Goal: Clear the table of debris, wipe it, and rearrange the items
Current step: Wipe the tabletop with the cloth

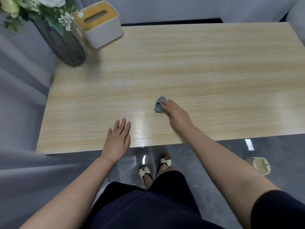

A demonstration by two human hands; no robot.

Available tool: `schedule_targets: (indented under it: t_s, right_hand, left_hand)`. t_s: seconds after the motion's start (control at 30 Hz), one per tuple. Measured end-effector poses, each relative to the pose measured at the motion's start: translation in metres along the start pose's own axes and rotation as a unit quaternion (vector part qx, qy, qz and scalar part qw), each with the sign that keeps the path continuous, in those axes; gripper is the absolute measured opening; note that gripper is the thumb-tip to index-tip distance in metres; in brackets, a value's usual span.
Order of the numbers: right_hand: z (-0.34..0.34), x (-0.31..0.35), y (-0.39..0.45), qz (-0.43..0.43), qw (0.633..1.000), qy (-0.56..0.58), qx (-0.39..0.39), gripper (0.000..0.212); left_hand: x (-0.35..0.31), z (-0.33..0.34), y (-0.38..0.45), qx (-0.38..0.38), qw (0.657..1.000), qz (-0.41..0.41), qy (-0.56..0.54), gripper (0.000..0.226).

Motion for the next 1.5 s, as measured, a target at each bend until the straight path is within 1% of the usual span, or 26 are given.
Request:
schedule_targets:
  t_s: [0.03,0.07,0.13,0.2,0.23,0.27,0.3,0.33,0.43,0.47,0.5,0.53,0.57,0.7,0.77,0.83,0.9,0.93,1.0,1.07,1.13,1.23,1.3,1.4,1.47,1.5]
  right_hand:
    - [0.002,0.008,-0.005,0.009,1.0,0.009,-0.01,0.042]
    - [0.007,0.02,-0.014,-0.007,1.0,0.021,-0.014,0.043]
    - [0.019,0.05,-0.038,-0.091,0.996,0.024,0.005,0.048]
    - [0.031,0.07,-0.064,-0.205,0.978,0.007,0.046,0.053]
    - [0.032,0.071,-0.07,-0.244,0.968,-0.002,0.065,0.052]
    - [0.029,0.065,-0.069,-0.257,0.964,-0.011,0.07,0.052]
    - [0.024,0.056,-0.064,-0.247,0.966,-0.016,0.068,0.051]
    - [0.017,0.044,-0.057,-0.215,0.975,-0.014,0.059,0.049]
    - [0.0,0.007,-0.044,-0.056,0.998,0.001,0.006,0.045]
    - [0.0,0.002,-0.044,-0.015,1.0,0.005,-0.009,0.043]
    - [0.003,0.006,-0.047,0.001,1.0,0.01,-0.023,0.043]
    - [0.009,0.016,-0.05,-0.006,1.0,0.016,-0.026,0.044]
    - [0.017,0.032,-0.054,-0.033,0.999,0.018,-0.019,0.046]
    - [0.046,0.092,-0.076,-0.193,0.98,0.025,0.039,0.053]
    - [0.042,0.09,-0.086,-0.223,0.973,0.023,0.046,0.056]
    - [0.032,0.065,-0.097,-0.219,0.974,0.01,0.05,0.063]
    - [0.017,0.03,-0.11,-0.188,0.981,0.0,0.042,0.07]
    - [0.009,0.015,-0.116,-0.169,0.985,0.002,0.035,0.07]
    - [-0.001,0.003,-0.122,-0.141,0.99,0.007,0.019,0.062]
    - [0.001,0.012,-0.118,-0.126,0.992,0.007,0.005,0.047]
    - [0.018,0.039,-0.109,-0.153,0.988,0.009,0.024,0.048]
    - [0.049,0.091,-0.092,-0.227,0.971,0.024,0.068,0.047]
    - [0.057,0.108,-0.087,-0.251,0.964,0.026,0.079,0.041]
    - [0.049,0.098,-0.095,-0.28,0.956,0.014,0.086,0.045]
    - [0.038,0.076,-0.105,-0.276,0.958,0.011,0.081,0.044]
    - [0.032,0.065,-0.109,-0.268,0.96,0.013,0.075,0.046]
  left_hand:
    - [0.0,0.001,-0.002,-0.002,1.0,0.0,-0.003,0.064]
    - [0.0,0.001,-0.004,-0.006,1.0,0.001,-0.009,0.066]
    - [-0.001,0.0,-0.005,-0.013,1.0,0.004,-0.014,0.075]
    - [-0.001,0.0,-0.005,-0.012,1.0,0.007,-0.009,0.079]
    - [-0.001,0.0,-0.005,-0.011,1.0,0.007,-0.009,0.079]
    - [-0.001,0.0,-0.005,-0.009,1.0,0.006,-0.009,0.079]
    - [-0.001,0.0,-0.005,-0.007,1.0,0.005,-0.01,0.079]
    - [-0.001,-0.001,-0.005,-0.007,1.0,0.005,-0.011,0.078]
    - [-0.002,-0.001,-0.005,-0.008,1.0,0.004,-0.013,0.066]
    - [-0.002,-0.001,-0.005,-0.007,1.0,0.002,-0.014,0.063]
    - [-0.002,0.0,-0.005,-0.007,1.0,0.001,-0.014,0.063]
    - [-0.002,-0.001,-0.006,-0.008,1.0,0.001,-0.014,0.063]
    - [-0.003,-0.001,-0.006,-0.009,1.0,0.002,-0.014,0.063]
    - [-0.003,-0.001,-0.004,-0.01,1.0,-0.004,-0.012,0.05]
    - [-0.004,-0.002,-0.005,-0.008,1.0,-0.003,-0.011,0.051]
    - [-0.004,-0.002,-0.005,-0.004,1.0,-0.003,-0.01,0.051]
    - [-0.004,-0.002,-0.005,-0.004,1.0,-0.001,-0.007,0.05]
    - [-0.004,-0.002,-0.006,-0.005,1.0,-0.001,-0.004,0.05]
    - [-0.004,-0.002,-0.007,-0.002,1.0,0.001,0.0,0.059]
    - [-0.004,-0.002,-0.007,-0.003,1.0,0.005,-0.001,0.069]
    - [-0.004,-0.002,-0.007,-0.006,1.0,0.005,-0.005,0.072]
    - [-0.004,0.0,-0.007,0.005,1.0,0.002,-0.018,0.052]
    - [-0.003,-0.002,-0.007,0.001,0.999,0.011,-0.031,0.051]
    - [-0.003,-0.002,-0.008,0.005,1.0,0.02,-0.018,0.051]
    - [-0.002,-0.002,-0.009,0.009,1.0,0.017,-0.013,0.051]
    - [-0.004,-0.006,-0.01,0.004,1.0,0.019,-0.009,0.056]
Point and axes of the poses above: each hand's wrist, its own y-axis towards the middle knuckle, its own z-axis out of the palm, x = y × z, the point moved 9 cm from there along y, towards the middle knuckle, and after that the axes turned 1 degree about -y, right-handed, at the moved point
